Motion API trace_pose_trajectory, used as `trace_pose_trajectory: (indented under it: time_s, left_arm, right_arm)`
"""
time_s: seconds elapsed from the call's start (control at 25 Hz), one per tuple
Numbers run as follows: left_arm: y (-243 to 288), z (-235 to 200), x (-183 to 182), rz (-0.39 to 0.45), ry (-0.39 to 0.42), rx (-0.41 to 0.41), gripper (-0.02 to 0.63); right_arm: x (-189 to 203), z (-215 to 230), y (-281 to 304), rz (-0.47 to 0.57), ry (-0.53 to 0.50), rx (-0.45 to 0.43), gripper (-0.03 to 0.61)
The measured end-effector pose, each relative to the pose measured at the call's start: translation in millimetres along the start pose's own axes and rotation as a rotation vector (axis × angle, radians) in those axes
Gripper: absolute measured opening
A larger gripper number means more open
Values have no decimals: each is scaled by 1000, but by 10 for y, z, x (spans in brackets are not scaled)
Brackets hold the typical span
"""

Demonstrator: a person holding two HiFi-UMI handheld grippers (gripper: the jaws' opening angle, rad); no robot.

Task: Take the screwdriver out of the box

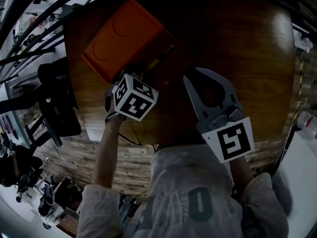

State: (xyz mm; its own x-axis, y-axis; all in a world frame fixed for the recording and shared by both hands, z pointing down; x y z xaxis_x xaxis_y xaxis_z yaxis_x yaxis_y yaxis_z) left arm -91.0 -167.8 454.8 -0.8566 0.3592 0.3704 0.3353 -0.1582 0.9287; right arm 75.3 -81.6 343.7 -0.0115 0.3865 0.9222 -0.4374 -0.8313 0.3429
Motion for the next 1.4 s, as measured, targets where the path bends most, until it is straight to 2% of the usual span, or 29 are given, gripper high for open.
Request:
trace_pose_trajectory:
  time_s: [0.24,0.76,0.92,1.12,1.4]
  left_arm:
    - [10,-10,10,15,-39,-18,80]
    - [-477,19,-205,177,-121,-80,79]
    - [-716,5,-322,273,-169,-138,79]
    - [-1169,-28,-506,426,-248,-265,79]
    - [-1790,64,-632,707,-349,-425,78]
  right_arm:
    - [-56,10,-26,6,-10,12,63]
    - [-423,-43,-47,112,-33,66,63]
    - [-567,-64,-66,154,-63,66,63]
    - [-741,-112,-88,196,-89,58,63]
    - [-900,-204,-98,247,-86,87,63]
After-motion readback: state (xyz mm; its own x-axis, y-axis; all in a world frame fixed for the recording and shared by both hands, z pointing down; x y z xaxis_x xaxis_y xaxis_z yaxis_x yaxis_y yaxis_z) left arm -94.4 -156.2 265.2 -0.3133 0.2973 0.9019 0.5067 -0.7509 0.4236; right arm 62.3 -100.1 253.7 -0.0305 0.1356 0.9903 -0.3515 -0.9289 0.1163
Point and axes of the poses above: the fingertips, and each gripper's own axes: y forward along the fingers, z to its right, x out of its underside, the point moved 9 cm from there along -y, backward along the fingers, and after that the axes turned 2 degrees about z, right-handed, at the moved point
